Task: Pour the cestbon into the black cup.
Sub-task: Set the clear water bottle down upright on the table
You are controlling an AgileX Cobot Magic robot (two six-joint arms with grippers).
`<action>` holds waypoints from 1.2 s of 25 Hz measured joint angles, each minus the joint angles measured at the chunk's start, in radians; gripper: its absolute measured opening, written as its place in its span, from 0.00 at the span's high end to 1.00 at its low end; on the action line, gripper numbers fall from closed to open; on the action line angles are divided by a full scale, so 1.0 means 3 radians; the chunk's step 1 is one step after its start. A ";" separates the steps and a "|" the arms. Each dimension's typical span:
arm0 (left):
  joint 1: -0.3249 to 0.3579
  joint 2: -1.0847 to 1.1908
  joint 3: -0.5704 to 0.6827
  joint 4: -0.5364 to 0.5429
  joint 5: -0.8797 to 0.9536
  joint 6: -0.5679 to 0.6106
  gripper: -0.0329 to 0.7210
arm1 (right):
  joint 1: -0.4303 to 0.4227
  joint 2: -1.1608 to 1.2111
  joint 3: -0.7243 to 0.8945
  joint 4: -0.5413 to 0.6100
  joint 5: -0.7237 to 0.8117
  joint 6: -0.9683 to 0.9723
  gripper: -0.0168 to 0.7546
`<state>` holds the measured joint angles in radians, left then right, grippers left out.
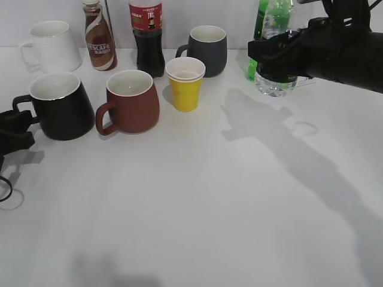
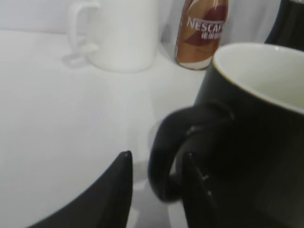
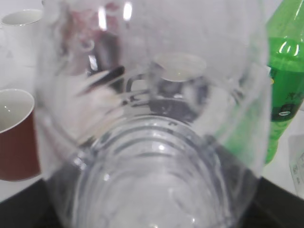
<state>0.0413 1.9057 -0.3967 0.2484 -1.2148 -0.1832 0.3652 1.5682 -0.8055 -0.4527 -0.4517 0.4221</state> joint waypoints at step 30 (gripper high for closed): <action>0.0000 -0.1273 0.0575 0.0164 0.0020 -0.0031 0.57 | -0.0015 0.0902 0.0190 0.0725 -0.1489 -0.0978 0.11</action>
<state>0.0413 1.5238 -0.2241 0.2975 -1.2088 -0.1926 0.3606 1.8387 -0.7486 -0.2352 -0.8985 0.1286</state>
